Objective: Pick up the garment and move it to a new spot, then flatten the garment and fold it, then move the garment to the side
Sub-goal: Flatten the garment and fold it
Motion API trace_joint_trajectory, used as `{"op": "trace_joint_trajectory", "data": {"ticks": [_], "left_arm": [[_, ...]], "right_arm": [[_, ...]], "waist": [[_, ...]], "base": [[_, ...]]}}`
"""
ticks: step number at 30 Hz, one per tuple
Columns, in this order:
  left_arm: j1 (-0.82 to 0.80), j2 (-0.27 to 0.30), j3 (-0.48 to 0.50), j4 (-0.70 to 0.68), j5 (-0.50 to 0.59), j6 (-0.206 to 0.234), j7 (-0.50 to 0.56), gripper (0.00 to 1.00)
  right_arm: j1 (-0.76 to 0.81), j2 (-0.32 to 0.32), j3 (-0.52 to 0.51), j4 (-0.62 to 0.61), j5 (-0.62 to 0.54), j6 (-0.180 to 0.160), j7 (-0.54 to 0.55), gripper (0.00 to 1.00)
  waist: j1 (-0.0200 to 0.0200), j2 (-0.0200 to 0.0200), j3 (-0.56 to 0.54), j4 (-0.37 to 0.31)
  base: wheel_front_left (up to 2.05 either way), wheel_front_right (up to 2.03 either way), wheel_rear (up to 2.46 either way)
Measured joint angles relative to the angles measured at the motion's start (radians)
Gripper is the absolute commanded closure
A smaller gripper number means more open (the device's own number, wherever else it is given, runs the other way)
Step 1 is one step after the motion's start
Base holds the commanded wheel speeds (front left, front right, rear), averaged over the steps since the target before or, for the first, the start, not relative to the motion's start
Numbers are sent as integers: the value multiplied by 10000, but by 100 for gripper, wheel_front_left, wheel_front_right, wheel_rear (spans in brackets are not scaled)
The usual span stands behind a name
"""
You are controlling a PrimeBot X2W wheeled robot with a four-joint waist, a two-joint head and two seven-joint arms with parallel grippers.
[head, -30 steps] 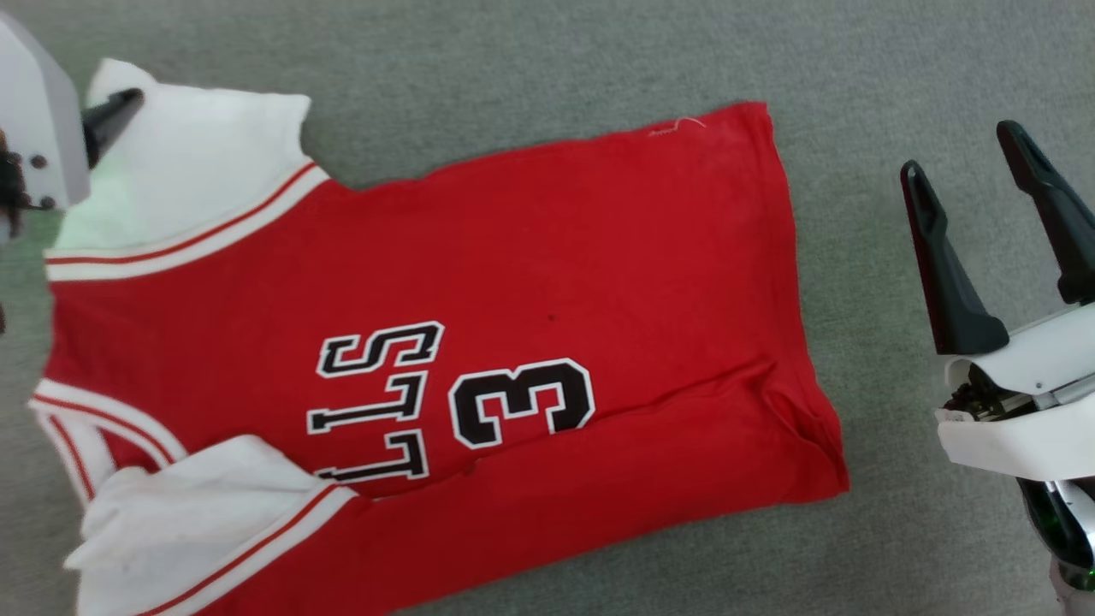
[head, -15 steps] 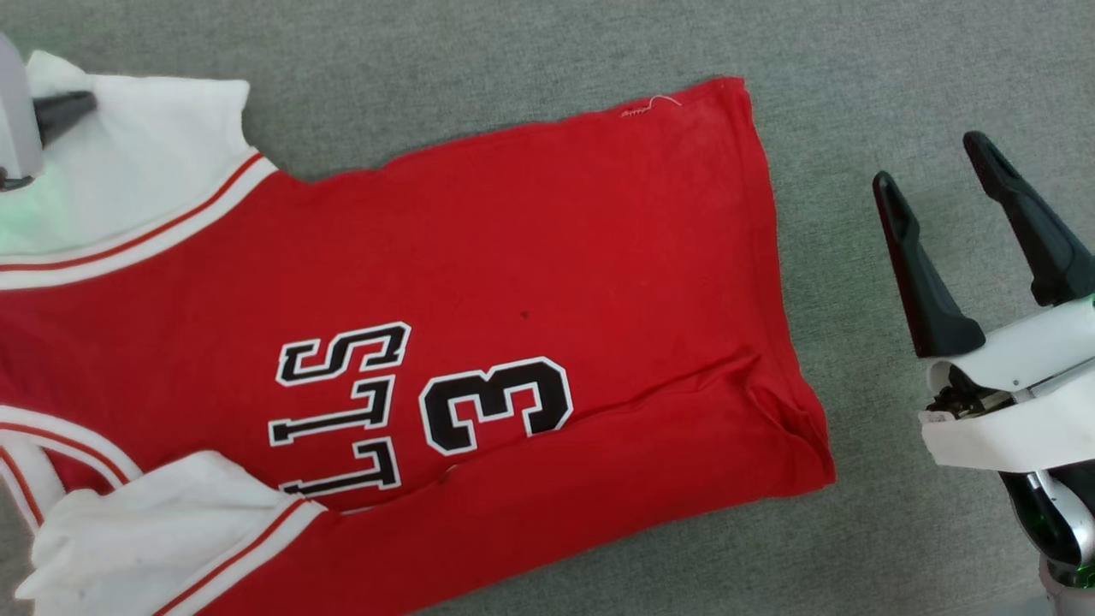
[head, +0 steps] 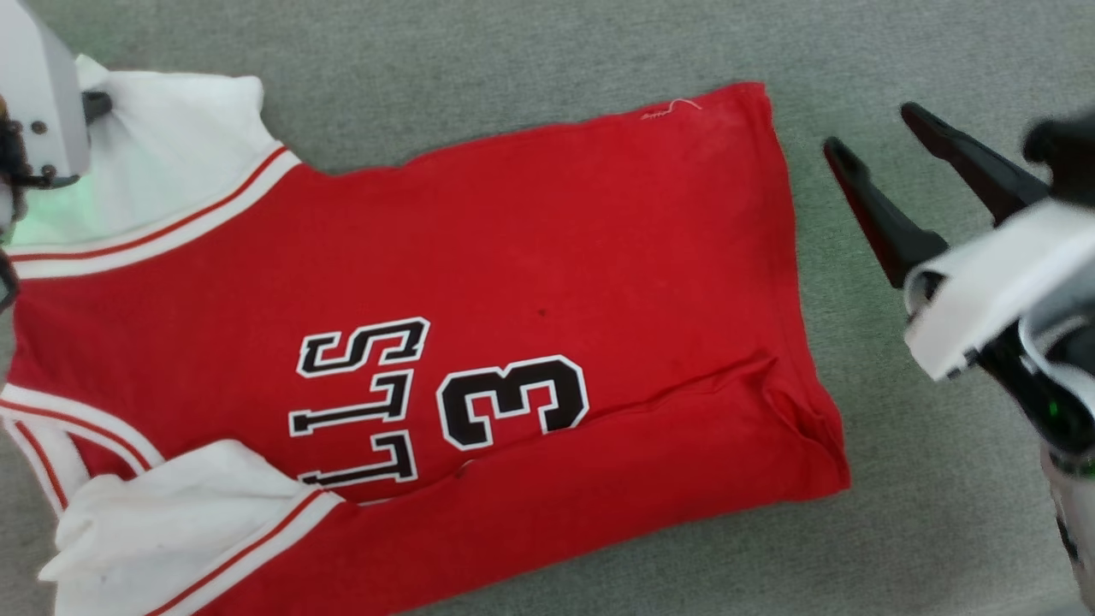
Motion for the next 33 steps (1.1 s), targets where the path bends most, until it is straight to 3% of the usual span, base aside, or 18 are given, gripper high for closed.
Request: {"op": "trace_joint_trajectory", "data": {"ticks": [8, 16, 23, 24, 25, 33], "left_arm": [[-315, -516, -81, 201, 176, -130, -100, 100], [-649, -982, -123, 420, 290, -320, -234, 100], [-777, -1252, -132, 717, 293, -520, -366, 100], [-790, -1275, -132, 763, 293, -575, -387, 100], [-795, -1300, -134, 819, 293, -583, -428, 100], [-762, -1561, -132, 1296, 355, -932, -1058, 100]], "right_arm": [[-2636, 353, 460, 2311, 382, -2, 2679, 0], [-4118, 673, 859, 4863, 418, -2, 4288, 0], [-4894, 892, 892, 6040, 426, -2, 4865, 0], [-4977, 888, 966, 6146, 439, -2, 4915, 56], [-5047, 886, 997, 6240, 491, -2, 4932, 100], [-5186, 780, 1346, 6690, 805, -2, 4518, 100]], "waist": [[0, 0, 136, 358], [0, 0, 380, 779], [0, 0, 488, 990], [0, 0, 496, 1006], [0, 0, 501, 1017], [0, 0, 305, 1124]], "base": [[0, 0, 0], [0, 0, 0], [0, 0, 0], [0, 0, 0], [0, 0, 0], [0, 0, 0]]}}
